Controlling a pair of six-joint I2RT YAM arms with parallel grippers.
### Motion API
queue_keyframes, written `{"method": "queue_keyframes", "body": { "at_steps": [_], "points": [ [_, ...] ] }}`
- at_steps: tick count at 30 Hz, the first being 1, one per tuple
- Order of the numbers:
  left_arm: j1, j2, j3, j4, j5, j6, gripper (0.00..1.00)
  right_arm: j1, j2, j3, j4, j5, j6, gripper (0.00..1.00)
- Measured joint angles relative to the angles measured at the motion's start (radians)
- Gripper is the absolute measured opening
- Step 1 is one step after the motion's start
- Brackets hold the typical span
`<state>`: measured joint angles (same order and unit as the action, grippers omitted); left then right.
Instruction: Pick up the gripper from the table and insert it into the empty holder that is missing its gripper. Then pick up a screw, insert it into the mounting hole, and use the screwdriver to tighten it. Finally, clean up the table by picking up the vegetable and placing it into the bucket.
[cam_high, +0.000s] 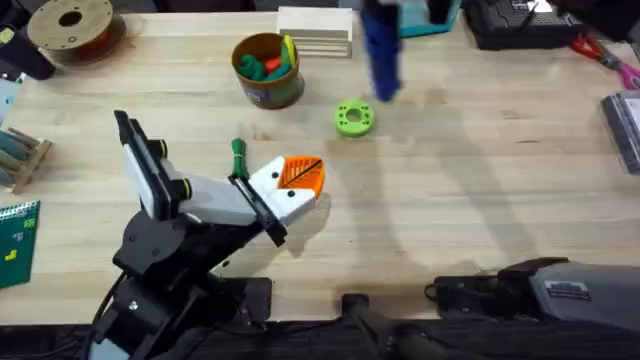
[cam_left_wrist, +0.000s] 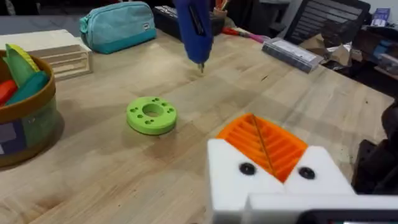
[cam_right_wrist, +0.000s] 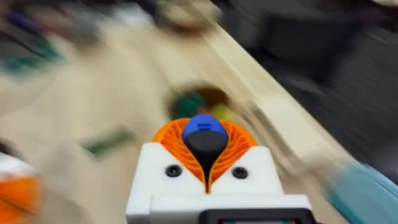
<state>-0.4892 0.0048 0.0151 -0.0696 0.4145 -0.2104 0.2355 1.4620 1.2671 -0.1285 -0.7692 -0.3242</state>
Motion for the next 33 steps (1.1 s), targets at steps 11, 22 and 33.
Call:
{"method": "queue_keyframes", "body": {
  "at_steps": [11, 22, 33],
  "points": [
    [0.000, 0.000, 0.000, 0.000, 0.000, 0.000, 0.008, -0.057, 0.105, 0.000, -0.292, 0.560, -0.828, 0.024],
    [0.000, 0.000, 0.000, 0.000, 0.000, 0.000, 0.008, -0.056, 0.290, 0.000, -0.376, 0.615, -0.993, 0.024],
    [0.000, 0.000, 0.000, 0.000, 0.000, 0.000, 0.008, -0.055, 0.298, -0.001, -0.379, 0.593, -1.003, 0.877]
  ]
}}
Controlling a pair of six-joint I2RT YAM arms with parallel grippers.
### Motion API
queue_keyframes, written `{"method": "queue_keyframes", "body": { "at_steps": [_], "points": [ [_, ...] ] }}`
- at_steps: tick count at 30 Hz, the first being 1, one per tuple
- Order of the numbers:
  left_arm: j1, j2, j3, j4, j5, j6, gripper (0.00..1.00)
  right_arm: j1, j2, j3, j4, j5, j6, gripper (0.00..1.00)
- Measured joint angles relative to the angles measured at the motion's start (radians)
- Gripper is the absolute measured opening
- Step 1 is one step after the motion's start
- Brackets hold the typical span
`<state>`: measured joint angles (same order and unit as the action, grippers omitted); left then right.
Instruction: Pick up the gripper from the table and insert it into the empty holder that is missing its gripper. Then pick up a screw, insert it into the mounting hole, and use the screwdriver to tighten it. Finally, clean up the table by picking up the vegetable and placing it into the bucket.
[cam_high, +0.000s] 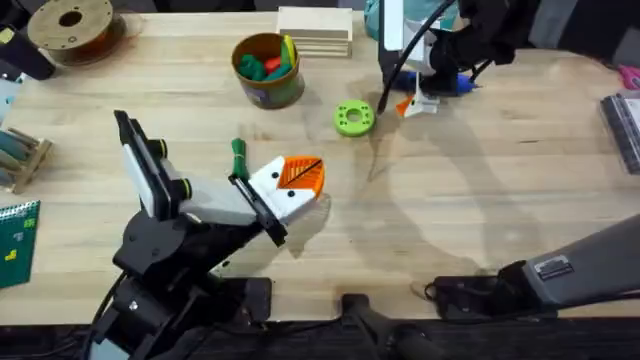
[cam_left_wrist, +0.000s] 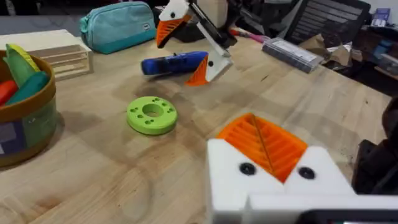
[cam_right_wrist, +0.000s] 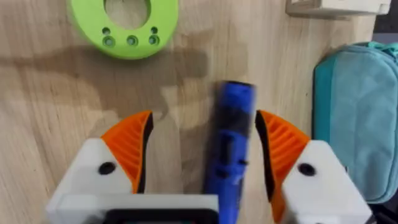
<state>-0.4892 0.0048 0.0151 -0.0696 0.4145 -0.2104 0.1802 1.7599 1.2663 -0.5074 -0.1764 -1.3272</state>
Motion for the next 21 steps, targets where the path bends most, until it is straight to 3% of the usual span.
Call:
{"method": "queue_keyframes", "body": {
  "at_steps": [10, 19, 20, 21],
  "points": [
    [0.000, 0.000, 0.000, 0.000, 0.000, 0.000, 0.008, 0.034, -0.048, 0.000, 0.002, -0.001, 0.142, 0.889],
    [0.000, 0.000, 0.000, 0.000, 0.000, 0.000, 0.012, 0.043, -0.308, 0.000, -0.019, -0.004, 0.475, 0.890],
    [0.000, 0.000, 0.000, 0.001, -0.001, 0.003, 0.101, 0.043, -0.342, 0.000, -0.022, -0.004, 0.509, 0.890],
    [0.000, 0.000, 0.000, 0.000, -0.001, 0.000, 0.258, 0.043, -0.376, 0.000, -0.026, -0.004, 0.544, 0.890]
  ]
}}
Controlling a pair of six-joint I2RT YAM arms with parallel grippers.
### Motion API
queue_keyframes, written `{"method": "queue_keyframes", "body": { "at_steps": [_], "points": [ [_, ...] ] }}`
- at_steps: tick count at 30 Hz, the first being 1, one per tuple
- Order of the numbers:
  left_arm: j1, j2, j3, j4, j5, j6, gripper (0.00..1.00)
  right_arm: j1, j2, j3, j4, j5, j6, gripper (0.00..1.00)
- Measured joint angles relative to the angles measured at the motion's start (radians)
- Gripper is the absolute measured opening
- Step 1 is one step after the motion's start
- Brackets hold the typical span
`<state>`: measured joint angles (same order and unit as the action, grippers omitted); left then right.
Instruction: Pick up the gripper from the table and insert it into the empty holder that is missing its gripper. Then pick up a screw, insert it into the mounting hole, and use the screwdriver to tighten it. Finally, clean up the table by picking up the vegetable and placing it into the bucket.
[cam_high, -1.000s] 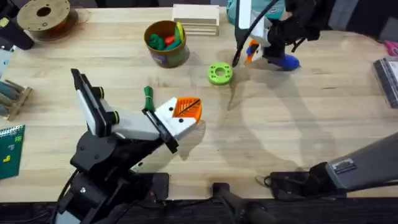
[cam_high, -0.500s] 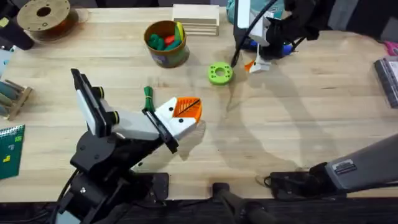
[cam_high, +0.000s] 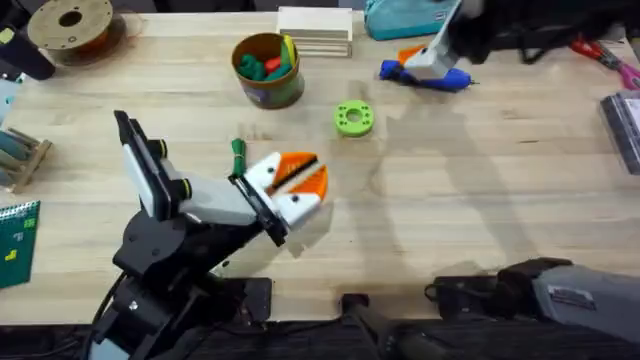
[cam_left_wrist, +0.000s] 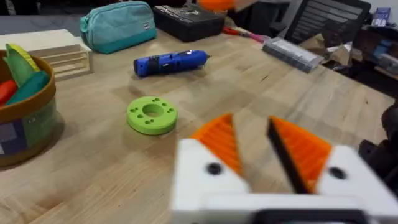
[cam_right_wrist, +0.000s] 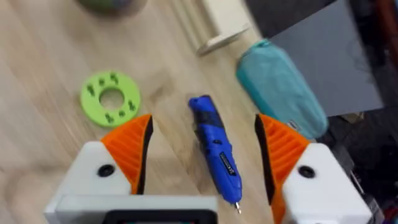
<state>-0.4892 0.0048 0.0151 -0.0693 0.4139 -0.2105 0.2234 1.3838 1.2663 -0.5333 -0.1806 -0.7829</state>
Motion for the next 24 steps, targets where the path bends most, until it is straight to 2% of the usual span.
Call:
{"method": "queue_keyframes", "body": {
  "at_steps": [2, 4, 5, 12, 14, 17, 20, 24],
  "points": [
    [0.000, 0.000, 0.000, 0.000, 0.000, 0.000, 0.583, 0.000, -0.066, 0.000, -0.018, 0.000, 0.064, 0.890],
    [0.000, 0.000, 0.000, 0.000, 0.000, 0.000, 0.864, 0.000, -0.127, 0.000, -0.044, 0.000, 0.121, 0.890],
    [0.000, 0.000, 0.000, -0.001, 0.000, -0.005, 0.956, 0.000, -0.159, 0.000, -0.061, 0.000, 0.148, 0.890],
    [0.000, 0.000, 0.000, 0.006, -0.015, -0.005, 0.985, 0.000, -0.300, 0.000, -0.155, -0.001, 0.241, 0.891],
    [0.000, 0.001, -0.005, 0.052, -0.023, -0.005, 0.985, 0.000, -0.324, 0.000, -0.178, 0.000, 0.252, 0.892],
    [0.000, 0.000, 0.002, 0.063, -0.063, -0.014, 0.987, 0.000, -0.343, 0.000, -0.203, -0.001, 0.260, 0.891],
    [0.000, 0.005, 0.056, -0.092, -0.141, -0.036, 0.987, 0.000, -0.346, 0.000, -0.216, -0.001, 0.263, 0.891],
    [0.000, 0.094, 0.233, -0.330, -0.262, -0.052, 0.987, 0.000, -0.345, 0.000, -0.216, -0.020, 0.264, 0.891]
  ]
}}
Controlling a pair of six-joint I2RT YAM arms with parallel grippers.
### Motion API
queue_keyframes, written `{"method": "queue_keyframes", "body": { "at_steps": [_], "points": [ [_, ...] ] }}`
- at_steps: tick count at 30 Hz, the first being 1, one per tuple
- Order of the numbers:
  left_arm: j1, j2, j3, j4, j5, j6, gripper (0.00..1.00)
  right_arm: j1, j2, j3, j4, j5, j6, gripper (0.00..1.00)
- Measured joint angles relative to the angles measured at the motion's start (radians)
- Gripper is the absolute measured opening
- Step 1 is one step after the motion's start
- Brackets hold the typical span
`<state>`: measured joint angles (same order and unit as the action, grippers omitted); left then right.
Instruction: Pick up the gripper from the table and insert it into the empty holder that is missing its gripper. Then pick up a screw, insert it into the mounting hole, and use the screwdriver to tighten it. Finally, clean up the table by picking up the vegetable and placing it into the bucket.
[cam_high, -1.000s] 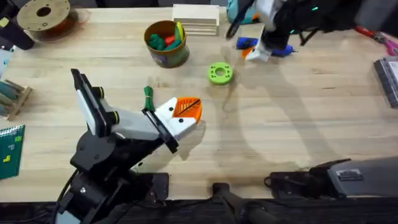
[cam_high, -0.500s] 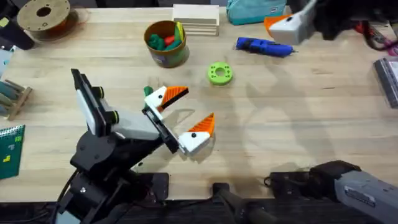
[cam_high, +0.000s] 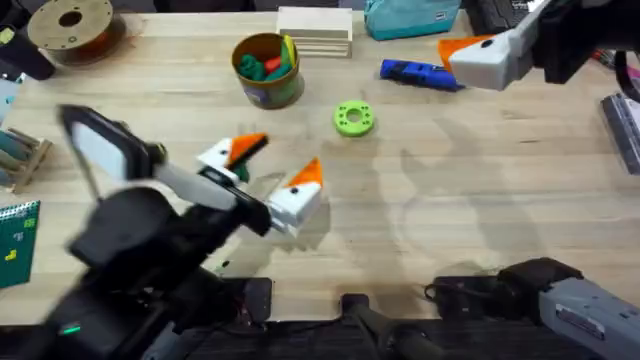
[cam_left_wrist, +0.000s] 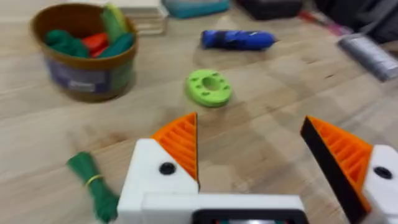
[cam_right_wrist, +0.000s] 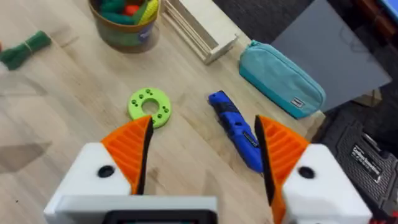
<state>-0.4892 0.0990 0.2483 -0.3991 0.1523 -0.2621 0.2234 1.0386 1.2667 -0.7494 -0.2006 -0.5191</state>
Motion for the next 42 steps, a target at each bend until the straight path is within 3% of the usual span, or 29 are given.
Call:
{"method": "queue_keyframes", "body": {
  "at_steps": [4, 8, 12, 16, 23, 27, 31, 37, 42],
  "points": [
    [0.005, 0.191, 0.220, -0.210, -0.112, -0.036, 0.987, 0.000, 0.000, 0.000, 0.000, -0.014, 0.000, 0.891],
    [0.045, 0.458, 0.416, -0.426, -0.165, -0.111, 0.987, 0.000, 0.000, 0.000, -0.003, -0.019, 0.000, 0.892],
    [0.078, 0.708, 0.558, -0.463, -0.181, -0.143, 0.987, 0.000, 0.000, 0.000, -0.019, -0.026, 0.041, 0.893],
    [0.090, 0.860, 0.651, -0.461, -0.199, -0.155, 0.988, 0.000, -0.001, 0.000, -0.050, -0.026, 0.110, 0.895],
    [0.184, 1.013, 0.677, -0.488, -0.225, -0.162, 0.987, 0.000, -0.101, 0.000, -0.175, -0.026, 0.181, 0.895],
    [0.277, 1.158, 0.677, -0.486, -0.232, -0.165, 0.987, 0.000, -0.301, 0.000, -0.216, -0.026, 0.205, 0.894],
    [0.293, 1.264, 0.677, -0.462, -0.235, -0.165, 0.987, 0.000, -0.388, 0.000, -0.209, -0.026, 0.220, 0.894],
    [0.294, 1.424, 0.677, -0.431, -0.251, -0.165, 0.995, 0.000, -0.408, 0.000, -0.210, -0.026, 0.220, 0.894],
    [0.294, 1.484, 0.684, -0.418, -0.247, -0.169, 0.799, 0.000, -0.409, 0.000, -0.210, -0.026, 0.220, 0.894]
  ]
}}
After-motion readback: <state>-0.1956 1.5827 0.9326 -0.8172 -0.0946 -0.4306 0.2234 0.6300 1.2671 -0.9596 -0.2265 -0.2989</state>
